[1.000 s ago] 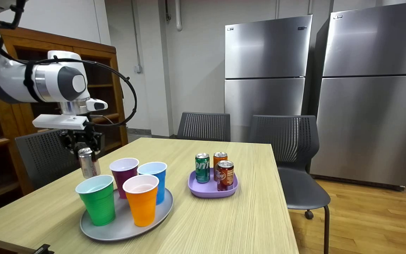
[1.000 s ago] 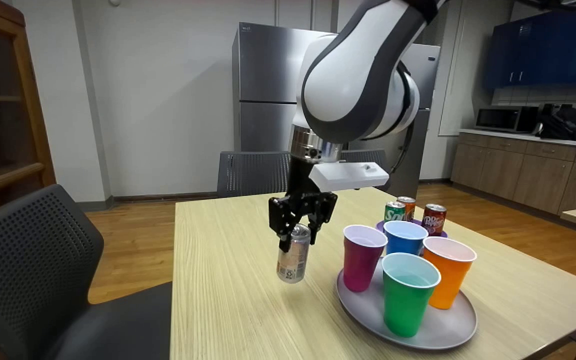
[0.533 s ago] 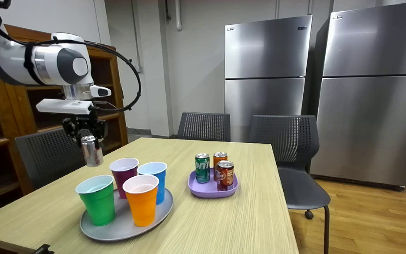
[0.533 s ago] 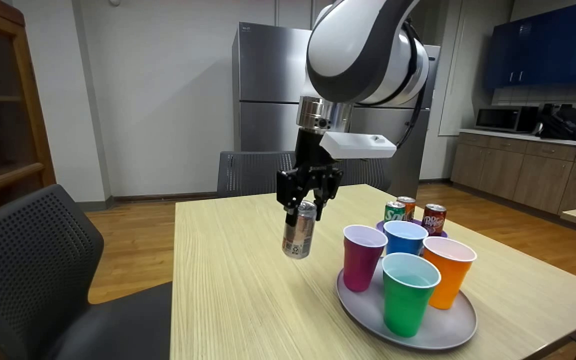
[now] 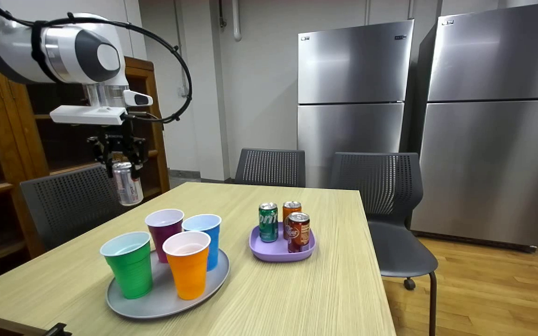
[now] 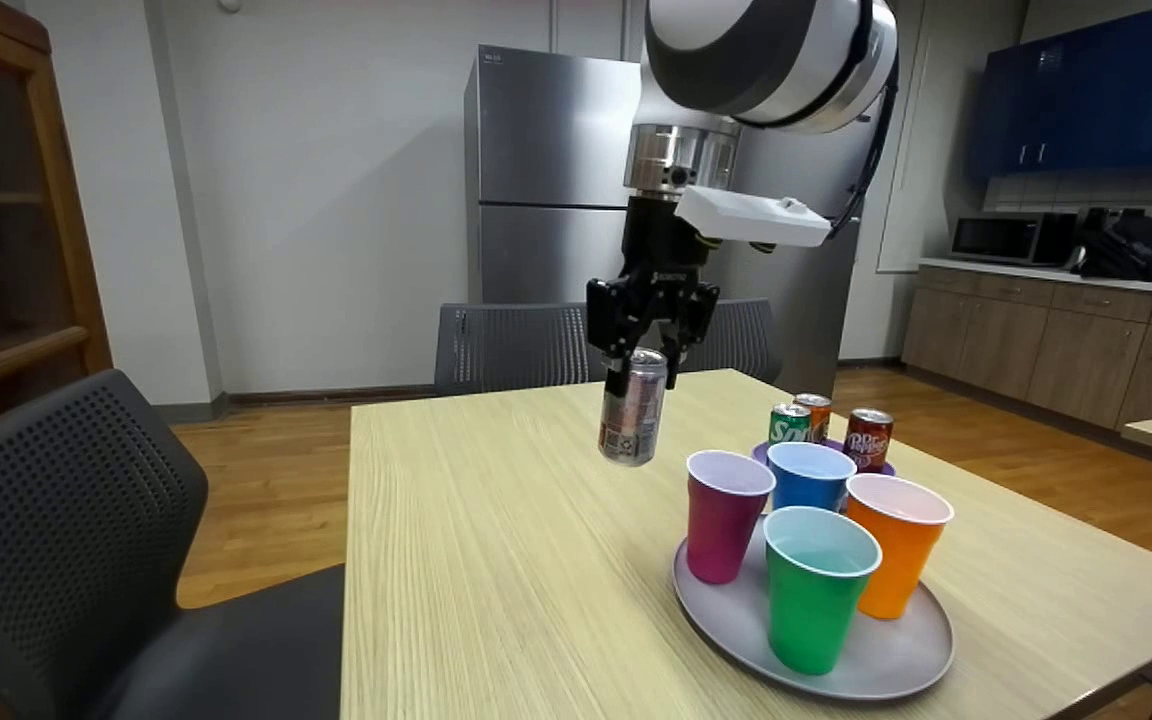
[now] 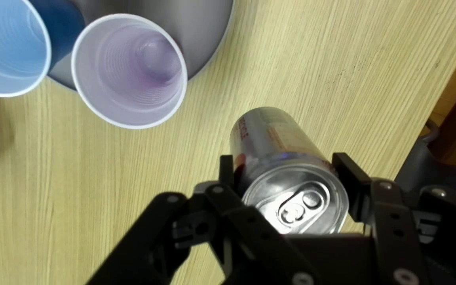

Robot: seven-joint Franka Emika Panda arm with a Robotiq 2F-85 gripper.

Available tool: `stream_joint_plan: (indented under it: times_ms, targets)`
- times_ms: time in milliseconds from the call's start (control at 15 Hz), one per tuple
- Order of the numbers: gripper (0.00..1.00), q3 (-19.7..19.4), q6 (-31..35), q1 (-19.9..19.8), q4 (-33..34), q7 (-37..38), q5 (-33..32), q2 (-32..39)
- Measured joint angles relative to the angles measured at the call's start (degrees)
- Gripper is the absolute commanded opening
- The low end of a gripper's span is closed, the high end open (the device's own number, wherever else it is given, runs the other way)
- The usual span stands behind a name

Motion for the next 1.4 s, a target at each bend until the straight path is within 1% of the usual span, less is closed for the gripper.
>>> stream_joint_plan:
  times_ms: [600, 1067, 1400]
  targets:
    - [0.38, -3.8, -5.9, -3.1, -1.7, -1.0, -0.1, -6.8]
    - [0.38, -7.2, -7.7, -6.1, -5.1, -2.2, -0.3, -11.9]
    - [0.38, -9.8, -8.6, -8.9, -7.6, -3.3, -2.0, -14.8]
